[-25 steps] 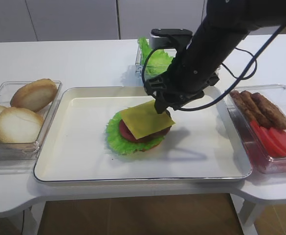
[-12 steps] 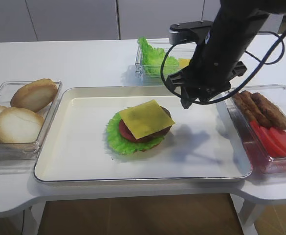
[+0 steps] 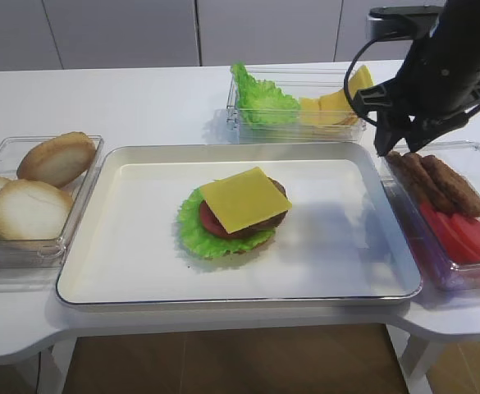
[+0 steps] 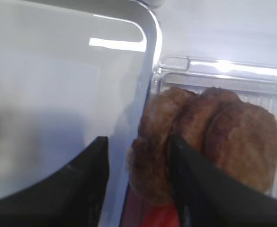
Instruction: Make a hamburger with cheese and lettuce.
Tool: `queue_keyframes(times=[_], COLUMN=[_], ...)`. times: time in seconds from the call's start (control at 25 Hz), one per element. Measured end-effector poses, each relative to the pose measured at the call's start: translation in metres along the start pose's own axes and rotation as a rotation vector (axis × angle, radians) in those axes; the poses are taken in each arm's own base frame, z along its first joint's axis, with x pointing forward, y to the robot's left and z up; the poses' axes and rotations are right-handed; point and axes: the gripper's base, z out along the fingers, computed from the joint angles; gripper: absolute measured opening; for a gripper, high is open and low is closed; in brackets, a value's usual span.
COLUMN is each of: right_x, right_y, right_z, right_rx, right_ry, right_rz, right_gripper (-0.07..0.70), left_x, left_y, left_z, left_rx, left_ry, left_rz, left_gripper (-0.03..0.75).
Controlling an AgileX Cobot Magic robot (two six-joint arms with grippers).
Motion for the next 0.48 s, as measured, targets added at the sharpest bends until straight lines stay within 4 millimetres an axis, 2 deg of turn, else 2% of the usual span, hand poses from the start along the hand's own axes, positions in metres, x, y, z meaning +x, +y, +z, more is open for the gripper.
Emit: queue_keyframes(times=[0.28,0.48], right_x=[0.011,0.026], right_y=[-0.021,-0.026], right_z=[-0.02,-0.036], right_rx=[0.038,0.058], right_ry=[0.046,0.062], right_rz=[0.034,0.039], right_gripper=[0.337,0.337], left_x=[0.0,0.0], left_y=[0.0,0.0], left_z=[0.0,0.0], left_rx=[0.0,0.0], left_ry=[0.0,0.0], left_rz=[0.0,0.0], left_gripper=[0.416,0.416])
